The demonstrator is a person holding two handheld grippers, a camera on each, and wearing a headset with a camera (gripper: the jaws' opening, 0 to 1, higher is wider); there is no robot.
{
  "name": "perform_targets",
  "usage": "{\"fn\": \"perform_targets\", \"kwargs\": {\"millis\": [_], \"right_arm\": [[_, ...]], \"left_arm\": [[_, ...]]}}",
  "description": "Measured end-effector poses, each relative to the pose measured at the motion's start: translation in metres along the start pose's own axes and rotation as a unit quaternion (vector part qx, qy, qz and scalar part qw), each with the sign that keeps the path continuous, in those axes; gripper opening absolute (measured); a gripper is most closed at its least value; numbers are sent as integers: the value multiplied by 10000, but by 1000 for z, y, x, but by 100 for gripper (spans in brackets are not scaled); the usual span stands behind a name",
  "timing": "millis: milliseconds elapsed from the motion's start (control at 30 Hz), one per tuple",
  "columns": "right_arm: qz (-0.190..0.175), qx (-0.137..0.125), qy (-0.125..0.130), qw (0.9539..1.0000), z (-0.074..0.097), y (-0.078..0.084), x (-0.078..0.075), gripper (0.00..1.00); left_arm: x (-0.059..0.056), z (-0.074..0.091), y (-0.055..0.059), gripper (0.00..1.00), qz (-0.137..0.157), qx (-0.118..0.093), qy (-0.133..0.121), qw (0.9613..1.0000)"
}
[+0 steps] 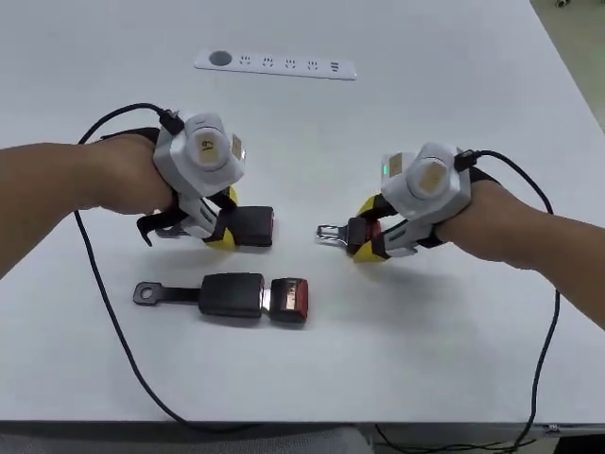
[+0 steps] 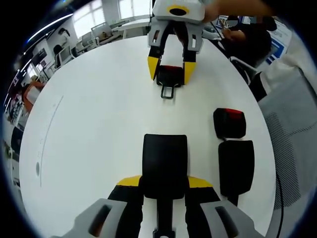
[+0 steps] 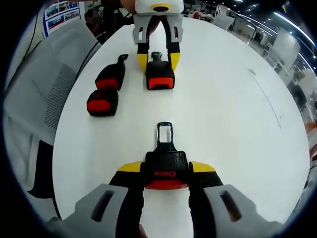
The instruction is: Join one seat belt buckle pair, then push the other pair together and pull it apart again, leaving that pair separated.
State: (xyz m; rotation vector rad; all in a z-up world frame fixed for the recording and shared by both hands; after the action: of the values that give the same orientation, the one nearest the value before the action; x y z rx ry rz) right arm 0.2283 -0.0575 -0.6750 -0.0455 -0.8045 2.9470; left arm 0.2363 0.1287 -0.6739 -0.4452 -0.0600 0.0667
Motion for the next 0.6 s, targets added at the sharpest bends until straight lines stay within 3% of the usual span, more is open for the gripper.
{"fn": "perform_targets", "kwargs": {"millis": [133, 333, 600], "right_arm": [[-112, 21, -10, 9999, 10, 23, -3, 33], [-206, 94, -32, 9997, 21, 36, 1, 33], [-123, 128, 45, 9998, 21, 35, 3, 34]], "left_arm": [[0, 0, -1, 33, -25, 44, 16, 10000], [-1, 0, -1, 33, -16, 77, 15, 10000], [-3, 1, -1, 33, 20, 121, -32, 9999]]}}
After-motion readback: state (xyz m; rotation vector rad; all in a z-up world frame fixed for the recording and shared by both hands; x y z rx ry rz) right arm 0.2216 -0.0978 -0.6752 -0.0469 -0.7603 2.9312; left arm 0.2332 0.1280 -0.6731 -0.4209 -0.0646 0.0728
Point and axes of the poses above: the centre of the closed fingertips' face, and the gripper's own axes: z roughly backward along the fingers, x roughly to its left, y roughly out of its underside, the point moved 2 cm from there along z, roughly backward along the fingers, and after that the axes turned 3 degrees about -y, right-handed, at the moved point
